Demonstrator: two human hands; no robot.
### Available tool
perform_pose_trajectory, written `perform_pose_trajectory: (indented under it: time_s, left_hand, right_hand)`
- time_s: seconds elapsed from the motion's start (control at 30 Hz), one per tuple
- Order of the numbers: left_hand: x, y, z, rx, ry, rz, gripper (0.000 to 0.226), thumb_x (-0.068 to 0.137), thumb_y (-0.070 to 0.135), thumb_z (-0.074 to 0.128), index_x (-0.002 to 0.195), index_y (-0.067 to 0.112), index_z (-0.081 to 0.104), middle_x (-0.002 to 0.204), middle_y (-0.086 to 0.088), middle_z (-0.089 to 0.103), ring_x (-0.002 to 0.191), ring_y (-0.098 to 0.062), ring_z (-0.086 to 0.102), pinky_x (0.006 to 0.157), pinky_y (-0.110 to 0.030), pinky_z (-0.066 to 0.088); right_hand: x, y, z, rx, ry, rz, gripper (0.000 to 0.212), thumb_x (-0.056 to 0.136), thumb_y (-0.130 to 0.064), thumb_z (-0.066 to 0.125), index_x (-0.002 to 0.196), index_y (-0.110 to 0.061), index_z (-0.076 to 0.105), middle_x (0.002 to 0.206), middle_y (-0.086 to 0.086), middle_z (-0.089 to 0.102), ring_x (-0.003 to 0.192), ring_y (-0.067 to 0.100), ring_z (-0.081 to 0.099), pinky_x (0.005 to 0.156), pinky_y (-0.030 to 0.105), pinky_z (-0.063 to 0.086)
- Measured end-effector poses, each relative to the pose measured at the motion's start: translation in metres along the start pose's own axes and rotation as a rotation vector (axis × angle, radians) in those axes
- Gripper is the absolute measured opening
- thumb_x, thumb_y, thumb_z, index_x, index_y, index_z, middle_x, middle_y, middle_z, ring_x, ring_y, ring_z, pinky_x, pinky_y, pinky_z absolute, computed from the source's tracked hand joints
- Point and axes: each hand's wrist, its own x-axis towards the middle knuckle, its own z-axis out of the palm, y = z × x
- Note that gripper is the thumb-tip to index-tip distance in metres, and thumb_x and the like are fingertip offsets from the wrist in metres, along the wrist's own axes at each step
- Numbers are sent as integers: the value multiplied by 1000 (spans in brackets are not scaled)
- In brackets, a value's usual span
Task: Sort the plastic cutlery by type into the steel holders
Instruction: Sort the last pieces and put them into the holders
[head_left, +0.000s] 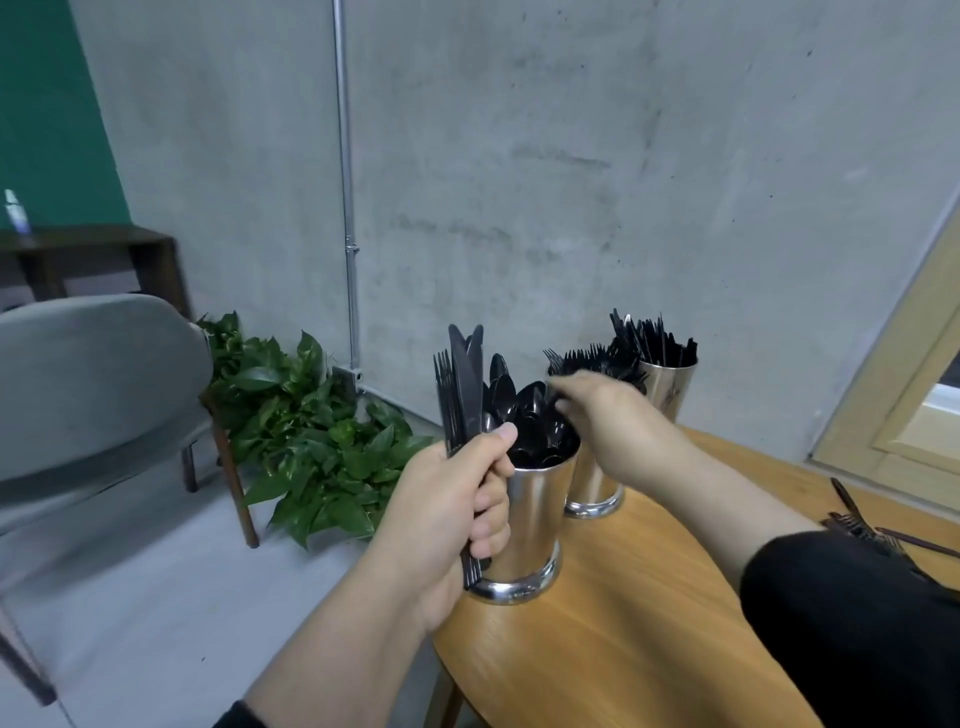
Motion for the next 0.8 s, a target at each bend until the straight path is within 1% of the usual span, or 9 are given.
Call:
perform_pose_trajectory:
  time_s: [0.07, 0.13, 0.2, 0.27, 0.37, 0.5, 0.63, 0.7, 0.8]
  left_hand:
    - [1, 1, 1, 1, -17, -15, 33, 99, 27, 64, 73, 11, 52, 55, -1, 28, 42, -13, 25, 39, -23, 23]
    - [0, 3, 2, 20, -49, -31, 34, 98, 27, 64, 71, 11, 52, 56, -2, 28, 42, -13, 25, 39, -23, 23]
    - [0, 3, 4, 60, -115, -63, 35, 98, 26, 64, 67, 12, 51, 55, -2, 32, 41, -12, 26, 39, -23, 23]
    - [-1, 4, 11, 109, -209, -104, 37, 97, 23, 62, 63, 13, 51, 56, -2, 34, 40, -11, 27, 38, -22, 23]
    - [2, 2, 30, 184, -374, -176, 38, 96, 23, 64, 61, 14, 49, 56, -2, 29, 40, -11, 26, 38, -20, 23]
    - [9, 2, 61, 284, -546, -286, 39, 93, 30, 64, 60, 15, 50, 53, 0, 22, 38, -12, 25, 41, -19, 23]
    - [23, 8, 89, 386, -625, -272, 34, 87, 37, 66, 62, 18, 53, 49, 1, 25, 35, -14, 29, 45, -22, 29]
    - [31, 10, 103, 429, -627, -252, 34, 95, 33, 64, 67, 17, 52, 48, 1, 28, 33, -13, 28, 45, -23, 27]
    - [46, 13, 123, 452, -627, -191, 16, 100, 21, 59, 85, 15, 56, 43, 6, 41, 32, -10, 31, 43, -26, 26]
  right_hand:
    - [-8, 4, 7, -29, -43, -21, 39, 106, -23, 44, 142, -13, 54, 120, 4, 60, 110, 28, 53, 97, 39, 43]
    - [-15, 1, -3, 53, 122, 48, 44, 104, -34, 46, 143, -16, 54, 131, -1, 57, 117, 21, 50, 104, 37, 40]
    - [-26, -12, -22, 327, 262, 131, 43, 98, -45, 54, 134, -24, 62, 124, -10, 62, 110, 9, 56, 98, 29, 45]
    - [-37, -25, -43, 781, 127, 173, 45, 90, -56, 62, 125, -27, 66, 113, -8, 70, 85, 10, 61, 80, 31, 48]
    - [-52, -34, -63, 1212, -183, 155, 53, 83, -49, 75, 111, -5, 64, 87, 9, 66, 65, 17, 50, 63, 30, 41]
    - [-64, -28, -84, 1285, -178, 168, 36, 93, -26, 65, 122, -6, 61, 97, 16, 71, 56, 16, 48, 53, 23, 40]
    - [-72, -10, -110, 1221, -154, 150, 28, 89, -27, 67, 105, -5, 61, 92, 19, 72, 55, 18, 49, 51, 23, 39]
    - [-73, 1, -119, 1166, -134, 167, 24, 92, -25, 64, 107, -5, 59, 97, 21, 73, 57, 22, 50, 54, 28, 40]
    - [-73, 20, -130, 1028, -93, 144, 22, 97, -30, 64, 94, -9, 64, 99, 32, 68, 63, 26, 47, 60, 35, 39]
